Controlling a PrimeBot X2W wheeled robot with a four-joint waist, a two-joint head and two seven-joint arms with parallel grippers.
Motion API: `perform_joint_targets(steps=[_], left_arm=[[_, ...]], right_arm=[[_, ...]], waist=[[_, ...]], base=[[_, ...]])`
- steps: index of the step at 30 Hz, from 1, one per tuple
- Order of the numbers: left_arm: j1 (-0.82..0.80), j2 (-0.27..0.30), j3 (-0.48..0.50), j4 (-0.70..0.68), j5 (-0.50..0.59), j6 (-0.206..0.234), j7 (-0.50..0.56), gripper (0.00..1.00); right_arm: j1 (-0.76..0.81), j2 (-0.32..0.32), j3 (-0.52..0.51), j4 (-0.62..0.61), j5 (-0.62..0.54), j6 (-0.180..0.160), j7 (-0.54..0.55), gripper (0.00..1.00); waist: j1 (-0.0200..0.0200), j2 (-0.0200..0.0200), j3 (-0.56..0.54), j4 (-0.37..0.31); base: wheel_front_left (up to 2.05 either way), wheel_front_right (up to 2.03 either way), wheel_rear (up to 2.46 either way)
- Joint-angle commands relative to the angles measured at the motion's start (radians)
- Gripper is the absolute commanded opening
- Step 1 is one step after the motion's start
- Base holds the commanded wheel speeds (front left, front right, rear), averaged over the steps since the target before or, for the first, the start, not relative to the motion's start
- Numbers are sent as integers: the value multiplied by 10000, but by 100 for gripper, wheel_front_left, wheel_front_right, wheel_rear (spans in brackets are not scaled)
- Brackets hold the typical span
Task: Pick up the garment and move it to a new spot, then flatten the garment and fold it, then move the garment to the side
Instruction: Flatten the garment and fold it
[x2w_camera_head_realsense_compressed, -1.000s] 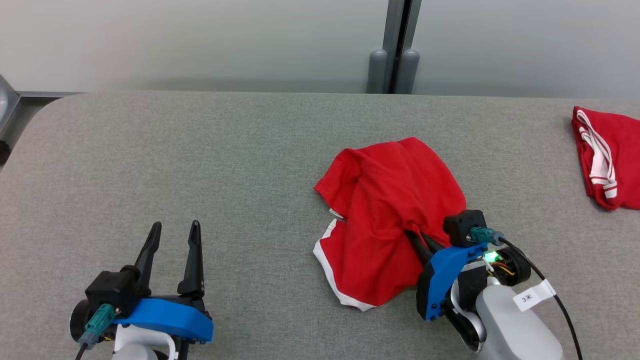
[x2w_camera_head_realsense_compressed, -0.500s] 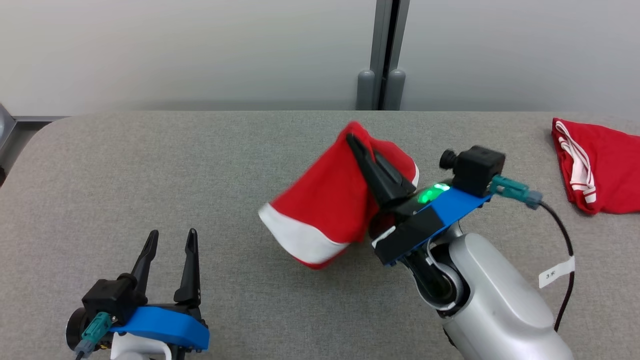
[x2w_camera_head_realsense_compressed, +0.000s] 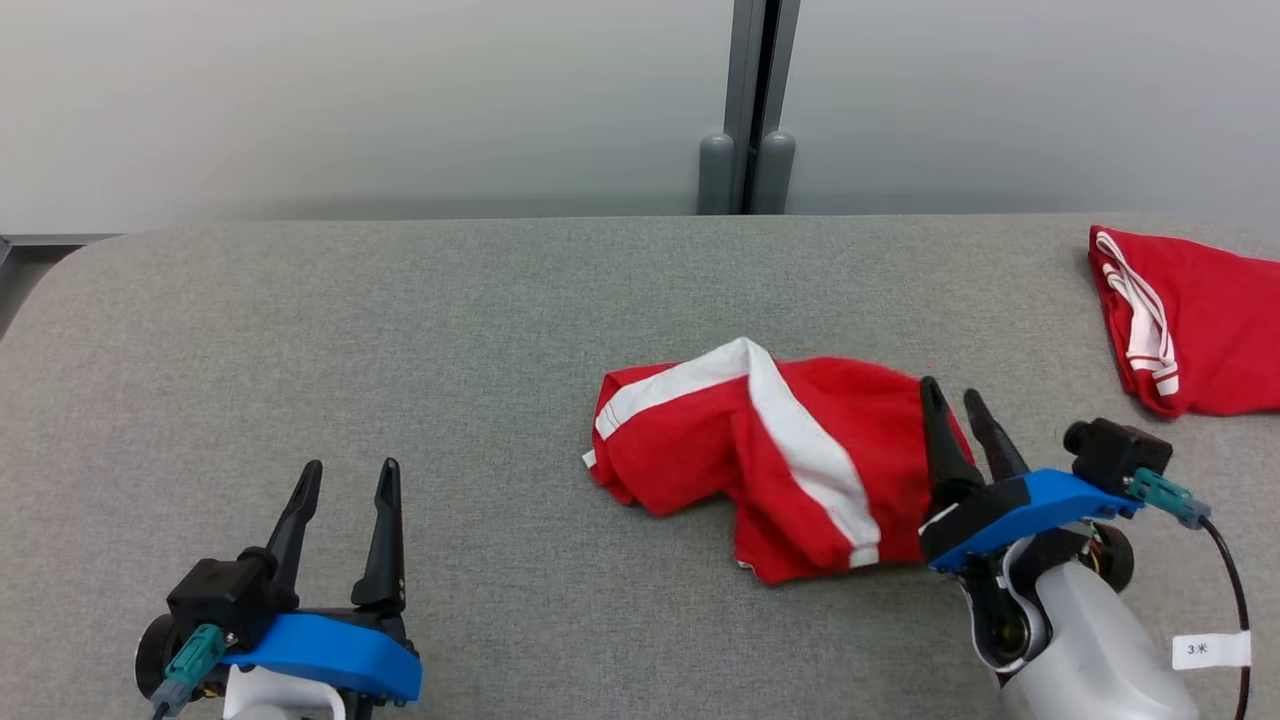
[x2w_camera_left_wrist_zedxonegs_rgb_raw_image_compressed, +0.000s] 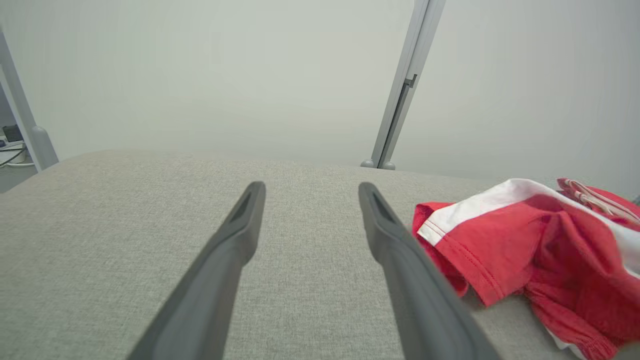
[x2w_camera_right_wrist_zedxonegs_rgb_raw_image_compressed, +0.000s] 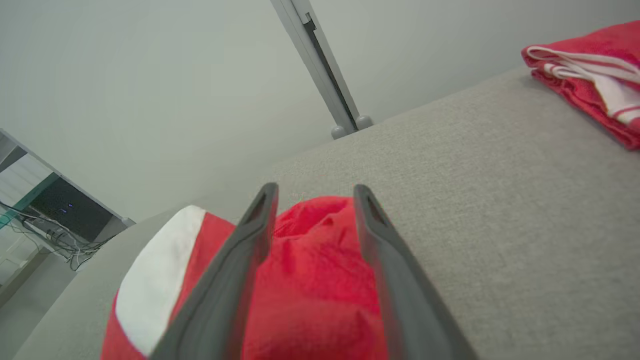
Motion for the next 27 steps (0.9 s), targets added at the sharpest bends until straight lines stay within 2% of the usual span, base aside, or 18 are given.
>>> perform_joint_targets(steps=[1, 6, 11, 17, 27], left_arm=[[-164, 70, -14, -7, -19, -18, -9, 100], [-112, 124, 57, 30, -69, 45, -57, 100], [-104, 113, 26, 47, -74, 61, -77, 100], [-115, 108, -23, 97, -109, 23, -109, 100], [-28, 172, 15, 222, -175, 53, -158, 100]], right_arm=[[87, -24, -221, 151, -61, 5, -89, 100], [275, -25, -848, 384, -736, 5, -206, 100], [641, -24, -866, -358, -1746, 5, -237, 100], [1462, -27, -851, -1835, -2804, 5, -246, 100], [3328, -31, -776, -5204, -4238, 5, 88, 100]], waist=[[0, 0, 20, -7], [0, 0, 28, -109], [0, 0, 16, -182], [0, 0, -12, -203], [0, 0, -202, -299]], base=[[0, 0, 0], [0, 0, 0], [0, 0, 0], [0, 0, 0], [0, 0, 0]])
